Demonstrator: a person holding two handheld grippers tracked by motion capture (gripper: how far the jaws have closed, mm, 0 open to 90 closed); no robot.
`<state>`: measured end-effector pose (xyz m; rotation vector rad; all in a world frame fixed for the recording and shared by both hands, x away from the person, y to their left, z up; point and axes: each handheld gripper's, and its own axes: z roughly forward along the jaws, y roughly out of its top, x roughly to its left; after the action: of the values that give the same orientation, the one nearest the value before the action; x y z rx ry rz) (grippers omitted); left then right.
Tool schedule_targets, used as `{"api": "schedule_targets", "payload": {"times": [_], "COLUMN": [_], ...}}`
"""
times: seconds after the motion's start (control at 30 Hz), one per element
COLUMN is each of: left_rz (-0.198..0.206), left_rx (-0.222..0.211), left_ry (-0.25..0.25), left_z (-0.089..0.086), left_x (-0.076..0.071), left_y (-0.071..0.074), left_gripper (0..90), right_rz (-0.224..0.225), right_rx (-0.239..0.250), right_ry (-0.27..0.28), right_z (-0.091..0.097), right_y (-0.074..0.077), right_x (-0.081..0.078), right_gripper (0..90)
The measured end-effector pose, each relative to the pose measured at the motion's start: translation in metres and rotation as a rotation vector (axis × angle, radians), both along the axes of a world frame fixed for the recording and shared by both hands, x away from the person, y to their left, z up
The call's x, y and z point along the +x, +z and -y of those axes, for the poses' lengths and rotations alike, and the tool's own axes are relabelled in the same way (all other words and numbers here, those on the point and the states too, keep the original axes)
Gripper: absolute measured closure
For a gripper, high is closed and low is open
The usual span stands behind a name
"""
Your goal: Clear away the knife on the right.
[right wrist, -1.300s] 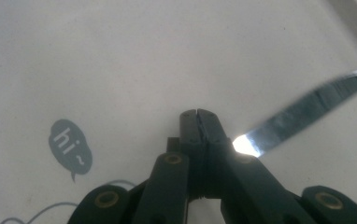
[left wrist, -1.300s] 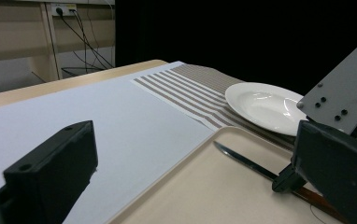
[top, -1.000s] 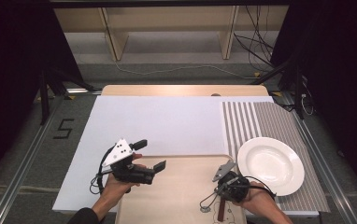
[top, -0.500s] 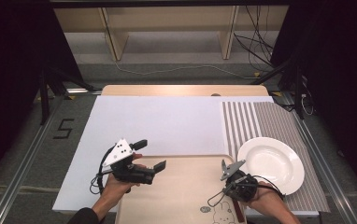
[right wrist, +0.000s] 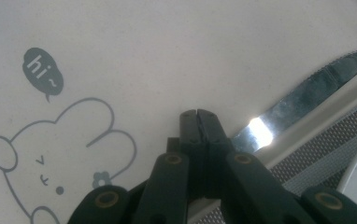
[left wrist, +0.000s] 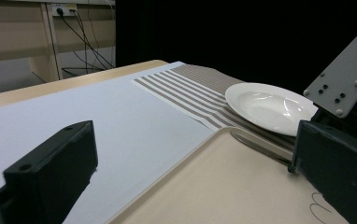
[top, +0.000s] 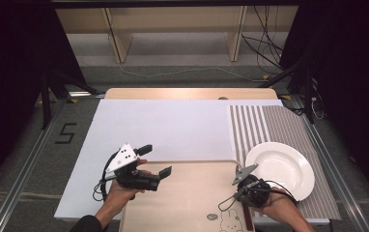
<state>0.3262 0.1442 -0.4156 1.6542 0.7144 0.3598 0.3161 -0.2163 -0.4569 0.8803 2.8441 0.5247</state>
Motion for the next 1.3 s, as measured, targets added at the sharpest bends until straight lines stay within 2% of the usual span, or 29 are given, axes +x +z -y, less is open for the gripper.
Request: {"api": "schedule_targets", "payload": {"times": [0.13,0.27,0.3,0.4,0.47,0.67,0.87,0.97,1.2,1.3], "left_rz": [-0.001,-0.001,-0.001,-0.001,0.000,-0.001,-0.002,-0.005,-0.007,-0.009], "left_rx": [0.001,0.001,0.001,0.000,0.001,0.001,0.002,0.002,0.004,0.002], "left_ry": [-0.001,-0.001,-0.001,-0.001,-0.003,-0.003,-0.007,-0.009,-0.019,-0.023], "left_z": [0.000,0.000,0.000,0.000,0.000,0.000,0.000,0.000,0.001,0.002], "left_x": [0.000,0.000,0.000,0.000,0.000,0.000,0.000,0.000,0.000,0.000], "left_y": [0.000,0.000,0.000,0.000,0.000,0.000,0.000,0.000,-0.001,-0.001], "left_gripper": [0.0,0.0,0.0,0.0,0.0,0.0,0.0,0.0,0.0,0.0], "right_rz": [0.011,0.048,0.055,0.076,0.090,0.170,0.249,0.280,0.330,0.345], "right_rx": [0.035,0.092,0.107,0.167,0.213,0.406,0.601,0.669,0.739,0.742], "right_ry": [-0.011,-0.018,-0.024,-0.041,-0.063,-0.123,-0.179,-0.195,-0.222,-0.227], "right_z": [0.001,0.003,0.004,0.005,0.005,0.009,0.016,0.019,0.025,0.027], "right_y": [0.003,0.009,0.011,0.016,0.020,0.036,0.050,0.055,0.060,0.061], "right_x": [0.000,0.002,0.002,0.002,0.003,0.001,-0.004,-0.007,-0.011,-0.013], "right_gripper": [88.8,84.7,81.7,63.6,54.8,36.4,27.8,23.7,14.4,10.9]}}
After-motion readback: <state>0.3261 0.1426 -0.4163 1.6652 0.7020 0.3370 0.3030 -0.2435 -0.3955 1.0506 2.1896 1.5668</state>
